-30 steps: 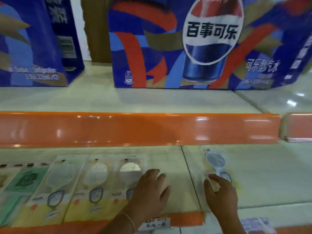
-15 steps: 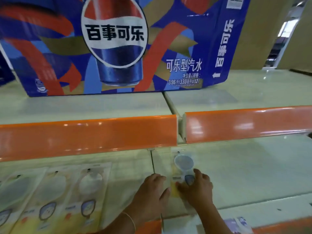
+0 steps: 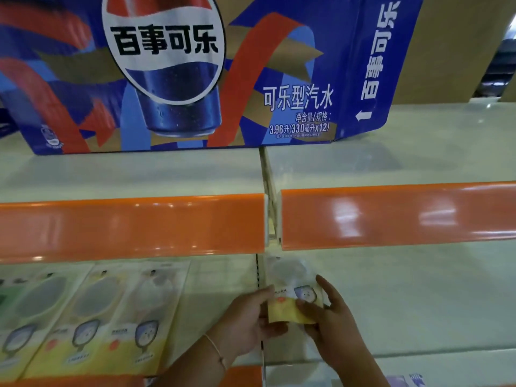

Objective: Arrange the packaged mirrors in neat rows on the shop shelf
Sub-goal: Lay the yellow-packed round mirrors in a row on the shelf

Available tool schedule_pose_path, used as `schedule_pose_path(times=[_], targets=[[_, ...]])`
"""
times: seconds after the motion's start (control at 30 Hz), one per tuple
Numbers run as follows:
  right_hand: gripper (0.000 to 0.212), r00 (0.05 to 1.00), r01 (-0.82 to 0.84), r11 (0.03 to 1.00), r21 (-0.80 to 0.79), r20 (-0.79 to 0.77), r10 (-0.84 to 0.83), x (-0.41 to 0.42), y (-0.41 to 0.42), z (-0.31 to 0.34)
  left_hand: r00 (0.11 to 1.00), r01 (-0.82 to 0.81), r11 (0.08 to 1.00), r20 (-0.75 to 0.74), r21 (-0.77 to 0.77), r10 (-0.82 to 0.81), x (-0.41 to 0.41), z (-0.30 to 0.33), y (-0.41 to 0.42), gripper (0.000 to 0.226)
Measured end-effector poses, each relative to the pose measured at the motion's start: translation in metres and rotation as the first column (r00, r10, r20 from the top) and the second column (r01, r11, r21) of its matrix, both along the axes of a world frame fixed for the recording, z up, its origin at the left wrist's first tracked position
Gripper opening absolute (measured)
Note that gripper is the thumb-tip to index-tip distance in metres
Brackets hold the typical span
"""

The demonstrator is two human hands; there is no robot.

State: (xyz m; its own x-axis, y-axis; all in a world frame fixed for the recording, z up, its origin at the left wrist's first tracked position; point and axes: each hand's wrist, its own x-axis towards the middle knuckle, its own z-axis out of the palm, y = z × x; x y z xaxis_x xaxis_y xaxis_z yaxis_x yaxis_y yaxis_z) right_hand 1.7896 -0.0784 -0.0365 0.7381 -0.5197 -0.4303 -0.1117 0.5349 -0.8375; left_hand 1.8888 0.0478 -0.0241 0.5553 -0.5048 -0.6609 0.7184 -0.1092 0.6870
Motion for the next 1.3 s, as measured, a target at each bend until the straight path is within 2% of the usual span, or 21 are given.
schedule_pose_path(times=[0.1, 0.2, 0.27, 0.3, 0.33, 0.37, 0.4, 0.43, 0.5, 0.57, 0.7, 0.8, 0.9, 1.0, 1.2, 1.27, 1.3], targets=[[0.079, 0.998, -0.037, 0.996, -0.084, -0.047, 0.033, -0.002, 0.015, -0.011, 0.999, 0.013, 0.995, 0.04, 0.101, -0.017, -0.002, -0.002, -0.002, 0.015], [0.105, 0.984, -0.087, 0.979, -0.185, -0.168, 0.056, -0.004, 0.021, -0.016, 0.996, -0.004, 0.987, 0.094, 0.158, -0.011, -0.001, -0.007, 0.001, 0.011], [0.109, 0.971, -0.154, 0.963, -0.221, -0.215, 0.106, -0.007, 0.024, -0.013, 0.989, -0.001, 0.984, 0.147, 0.18, -0.026, 0.001, -0.008, 0.006, 0.012], [0.099, 0.967, -0.168, 0.961, -0.217, -0.223, 0.119, -0.008, 0.024, -0.012, 0.983, 0.008, 0.982, 0.177, 0.189, -0.042, 0.002, -0.008, 0.009, 0.013], [0.078, 0.971, -0.168, 0.97, -0.175, -0.2, 0.132, -0.008, 0.023, -0.008, 0.978, 0.015, 0.982, 0.202, 0.191, -0.055, 0.003, -0.008, 0.012, 0.013], [0.052, 0.98, -0.149, 0.985, -0.082, -0.147, 0.136, -0.006, 0.021, -0.005, 0.973, 0.027, 0.981, 0.22, 0.192, -0.07, 0.003, -0.007, 0.015, 0.014], [0.035, 0.984, -0.146, 0.989, 0.034, -0.094, 0.149, -0.003, 0.02, -0.002, 0.97, 0.044, 0.98, 0.229, 0.192, -0.088, 0.004, -0.007, 0.019, 0.015], [0.029, 0.985, -0.134, 0.982, 0.131, -0.091, 0.147, 0.0, 0.019, -0.001, 0.967, 0.066, 0.979, 0.228, 0.19, -0.11, 0.006, -0.006, 0.022, 0.015], [0.032, 0.983, -0.102, 0.981, 0.166, -0.133, 0.124, 0.008, 0.017, 0.0, 0.966, 0.119, 0.977, 0.208, 0.177, -0.155, 0.006, -0.005, 0.031, 0.013], [0.031, 0.97, -0.103, 0.992, 0.069, -0.213, 0.115, 0.016, 0.021, 0.001, 0.965, 0.157, 0.975, 0.186, 0.157, -0.185, 0.007, -0.002, 0.042, 0.012], [0.02, 0.951, -0.211, 0.969, -0.128, -0.255, 0.173, 0.027, 0.037, -0.001, 0.957, 0.225, 0.972, 0.175, 0.066, -0.233, 0.015, 0.0, 0.065, 0.034], [0.017, 0.951, -0.242, 0.943, -0.226, -0.246, 0.185, 0.033, 0.051, 0.0, 0.958, 0.196, 0.979, 0.201, 0.06, -0.205, 0.02, 0.006, 0.08, 0.047], [0.017, 0.941, -0.301, 0.923, -0.24, -0.232, 0.246, 0.039, 0.07, 0.006, 0.982, 0.046, 0.992, 0.176, 0.12, -0.067, 0.025, 0.012, 0.09, 0.025], [0.014, 0.935, -0.334, 0.897, -0.288, -0.217, 0.279, 0.045, 0.088, 0.012, 0.97, -0.025, 0.984, 0.243, 0.178, -0.02, 0.036, 0.01, 0.105, 0.021], [0.015, 0.925, -0.365, 0.831, -0.42, -0.262, 0.275, 0.056, 0.113, 0.015, 0.957, 0.057, 0.966, 0.263, 0.253, -0.125, 0.05, 0.015, 0.136, 0.02], [0.015, 0.932, -0.345, 0.814, -0.468, -0.275, 0.236, 0.062, 0.118, 0.009, 0.911, 0.069, 0.945, 0.365, 0.32, -0.19, 0.054, 0.013, 0.146, 0.023], [0.014, 0.939, -0.32, 0.81, -0.492, -0.281, 0.201, 0.066, 0.12, 0.006, 0.856, 0.063, 0.922, 0.454, 0.382, -0.246, 0.057, 0.01, 0.151, 0.027]])
